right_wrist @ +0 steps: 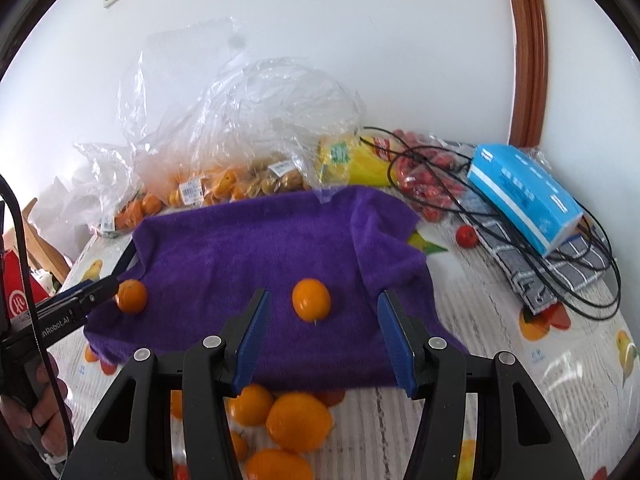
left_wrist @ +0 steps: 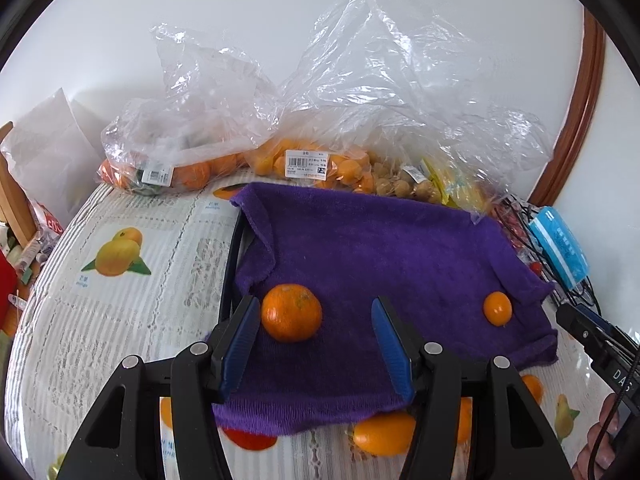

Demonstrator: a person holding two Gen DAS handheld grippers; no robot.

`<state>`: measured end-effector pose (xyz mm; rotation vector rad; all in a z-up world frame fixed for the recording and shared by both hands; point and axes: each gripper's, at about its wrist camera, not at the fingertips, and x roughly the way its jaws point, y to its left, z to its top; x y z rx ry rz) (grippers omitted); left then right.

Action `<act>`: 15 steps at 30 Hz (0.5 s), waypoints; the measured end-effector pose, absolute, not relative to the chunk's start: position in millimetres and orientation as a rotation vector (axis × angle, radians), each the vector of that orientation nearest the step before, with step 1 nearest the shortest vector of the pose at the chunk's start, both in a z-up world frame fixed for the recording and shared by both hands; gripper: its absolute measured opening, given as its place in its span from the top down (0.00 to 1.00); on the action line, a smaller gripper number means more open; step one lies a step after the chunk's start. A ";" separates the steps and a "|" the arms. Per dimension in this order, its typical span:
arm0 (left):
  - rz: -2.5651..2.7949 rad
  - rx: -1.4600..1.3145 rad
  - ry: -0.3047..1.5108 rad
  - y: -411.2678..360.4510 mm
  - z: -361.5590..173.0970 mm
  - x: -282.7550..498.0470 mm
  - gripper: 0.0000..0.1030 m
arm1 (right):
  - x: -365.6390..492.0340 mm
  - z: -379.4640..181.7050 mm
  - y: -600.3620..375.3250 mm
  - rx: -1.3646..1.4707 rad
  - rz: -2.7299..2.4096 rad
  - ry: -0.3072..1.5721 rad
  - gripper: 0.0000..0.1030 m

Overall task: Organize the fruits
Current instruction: 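Withdraw both open grippers from the towel back toward the fruit row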

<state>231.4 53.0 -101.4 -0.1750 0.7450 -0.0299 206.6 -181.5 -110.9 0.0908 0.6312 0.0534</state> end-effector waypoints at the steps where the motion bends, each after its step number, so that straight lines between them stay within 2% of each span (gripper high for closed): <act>1: -0.031 -0.180 0.750 54.8 -103.2 226.2 0.44 | 202.3 -112.1 -181.9 0.086 0.050 0.636 0.46; 15: 0.006 -0.180 0.769 80.5 -105.2 164.7 0.36 | 145.4 -146.2 -181.7 0.110 0.113 0.717 0.48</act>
